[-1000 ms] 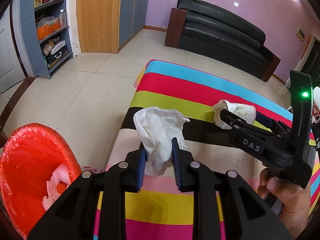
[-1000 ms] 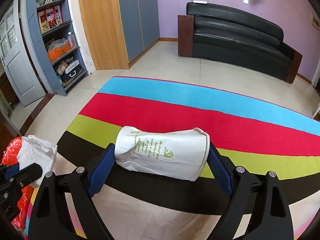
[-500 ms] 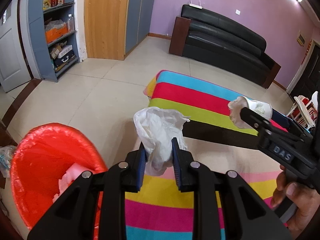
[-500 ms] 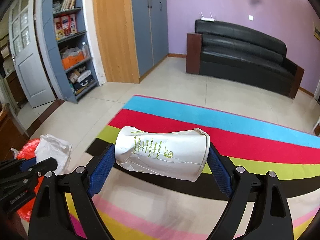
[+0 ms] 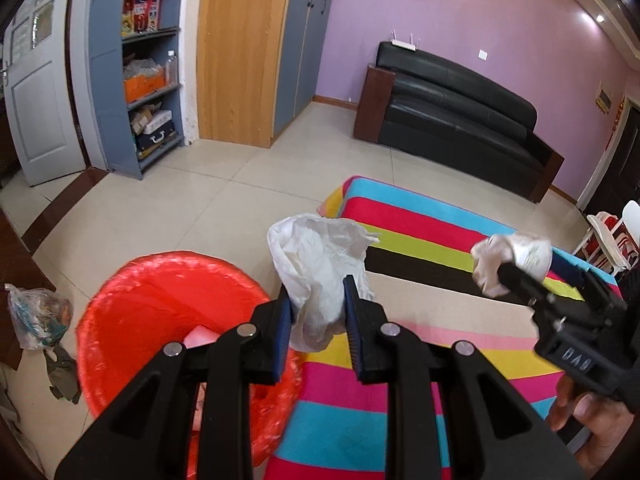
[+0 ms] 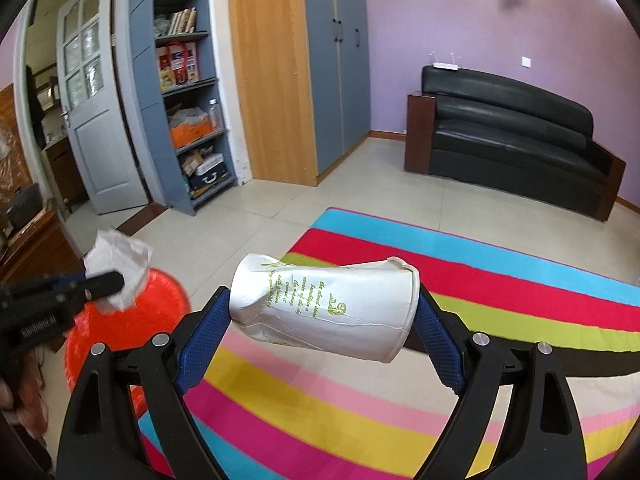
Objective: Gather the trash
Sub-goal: 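Carry the plastic bag and green-printed cup over the red bin with both grippers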
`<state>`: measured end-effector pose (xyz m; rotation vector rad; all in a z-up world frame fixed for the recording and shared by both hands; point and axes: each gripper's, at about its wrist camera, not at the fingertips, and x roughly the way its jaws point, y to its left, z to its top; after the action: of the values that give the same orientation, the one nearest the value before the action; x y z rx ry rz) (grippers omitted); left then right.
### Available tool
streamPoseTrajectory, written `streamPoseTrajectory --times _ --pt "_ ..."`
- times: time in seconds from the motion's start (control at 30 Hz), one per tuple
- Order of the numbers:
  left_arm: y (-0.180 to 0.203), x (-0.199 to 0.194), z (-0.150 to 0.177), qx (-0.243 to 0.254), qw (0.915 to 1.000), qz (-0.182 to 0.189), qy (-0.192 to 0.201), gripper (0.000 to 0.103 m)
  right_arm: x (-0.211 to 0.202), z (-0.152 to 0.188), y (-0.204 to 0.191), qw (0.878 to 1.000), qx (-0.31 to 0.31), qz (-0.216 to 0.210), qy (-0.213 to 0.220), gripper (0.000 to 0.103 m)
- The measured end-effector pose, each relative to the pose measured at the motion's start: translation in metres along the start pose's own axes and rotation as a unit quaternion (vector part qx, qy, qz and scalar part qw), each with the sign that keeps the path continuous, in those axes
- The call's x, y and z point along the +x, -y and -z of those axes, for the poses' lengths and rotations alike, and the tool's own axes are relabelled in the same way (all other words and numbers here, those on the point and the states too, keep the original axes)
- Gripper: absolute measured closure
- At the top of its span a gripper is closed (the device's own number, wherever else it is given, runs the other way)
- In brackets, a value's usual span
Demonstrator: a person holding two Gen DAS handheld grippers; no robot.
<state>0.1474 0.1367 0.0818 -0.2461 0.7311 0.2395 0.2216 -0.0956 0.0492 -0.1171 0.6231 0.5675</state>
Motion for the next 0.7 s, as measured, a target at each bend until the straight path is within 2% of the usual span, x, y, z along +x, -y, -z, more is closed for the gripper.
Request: streamPoseTrajectory --times 0.2,0.37,0.7 --pt "-0.016 -0.028 0.009 -0.004 0.9998 -0.013 0.017 0.079 -0.012 0.009 -0.029 0.999 -0.026 -0.019 -0.003 0.020" --pt "-0.041 -0.040 0.026 -0.026 0.9991 -0.028 0.016 0.079 -0.020 0.013 -0.054 0.998 -0.045 -0.040 0.000 0.020" --pt "-0.094 -0.060 0.035 -0.054 0.9956 -0.073 0.022 0.079 -0.010 0.021 -0.103 0.993 -0.077 -0.086 -0.012 0.020"
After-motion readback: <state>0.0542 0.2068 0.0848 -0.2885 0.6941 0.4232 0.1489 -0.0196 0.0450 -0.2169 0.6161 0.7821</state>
